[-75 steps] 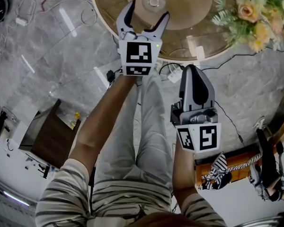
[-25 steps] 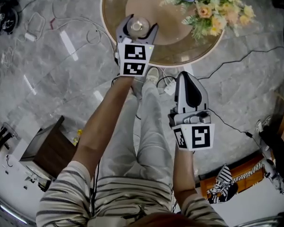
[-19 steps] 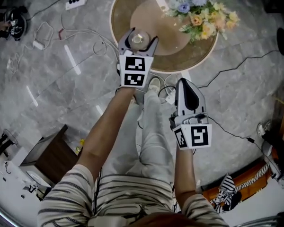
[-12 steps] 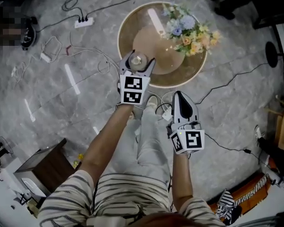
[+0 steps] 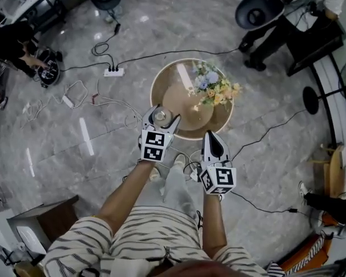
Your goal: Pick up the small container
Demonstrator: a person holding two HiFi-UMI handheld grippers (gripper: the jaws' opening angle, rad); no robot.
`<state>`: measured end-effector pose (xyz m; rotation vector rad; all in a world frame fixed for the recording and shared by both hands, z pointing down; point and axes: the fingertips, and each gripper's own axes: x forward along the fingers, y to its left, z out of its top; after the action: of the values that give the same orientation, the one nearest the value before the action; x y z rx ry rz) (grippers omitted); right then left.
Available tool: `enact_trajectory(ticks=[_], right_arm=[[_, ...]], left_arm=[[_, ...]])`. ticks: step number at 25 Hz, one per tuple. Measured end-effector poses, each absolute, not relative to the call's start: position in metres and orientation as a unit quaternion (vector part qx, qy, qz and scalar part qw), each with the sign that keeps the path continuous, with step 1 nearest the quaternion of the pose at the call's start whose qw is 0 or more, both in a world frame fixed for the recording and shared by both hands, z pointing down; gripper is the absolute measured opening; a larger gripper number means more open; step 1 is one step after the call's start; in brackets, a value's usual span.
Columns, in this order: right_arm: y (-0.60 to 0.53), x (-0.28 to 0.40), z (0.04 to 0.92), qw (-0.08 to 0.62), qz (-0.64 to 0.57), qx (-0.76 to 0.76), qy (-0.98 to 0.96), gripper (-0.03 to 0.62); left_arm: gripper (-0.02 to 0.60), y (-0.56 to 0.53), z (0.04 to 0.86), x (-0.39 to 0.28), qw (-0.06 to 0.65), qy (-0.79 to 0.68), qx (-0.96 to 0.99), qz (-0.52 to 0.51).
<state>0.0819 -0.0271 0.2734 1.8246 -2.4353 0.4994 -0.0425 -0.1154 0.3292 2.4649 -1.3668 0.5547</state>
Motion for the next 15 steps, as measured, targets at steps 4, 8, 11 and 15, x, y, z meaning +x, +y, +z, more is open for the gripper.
enact_trajectory(ticks=[4,8,11,15], right_arm=[[-0.022,0.078,0.231,0.013,0.152,0.592,-0.791,0.008],[-0.023,0.072,0.191,-0.001,0.140,0.586,-0.798,0.008],[-0.019,0.069,0.169,-0.010,0.141,0.580,-0.802,0.008],[-0.019,0.057,0.153,-0.013,0.131,0.570,-0.811,0.008]], left_arm=[[0.330,-0.100,0.275,-0.046,0.120,-0.470,0.858,0.170],[0.330,-0.089,0.227,-0.045,0.100,-0.460,0.869,0.153],[0.330,-0.081,0.200,-0.042,0.090,-0.455,0.874,0.144],[0.330,-0.073,0.182,-0.045,0.071,-0.456,0.877,0.135]])
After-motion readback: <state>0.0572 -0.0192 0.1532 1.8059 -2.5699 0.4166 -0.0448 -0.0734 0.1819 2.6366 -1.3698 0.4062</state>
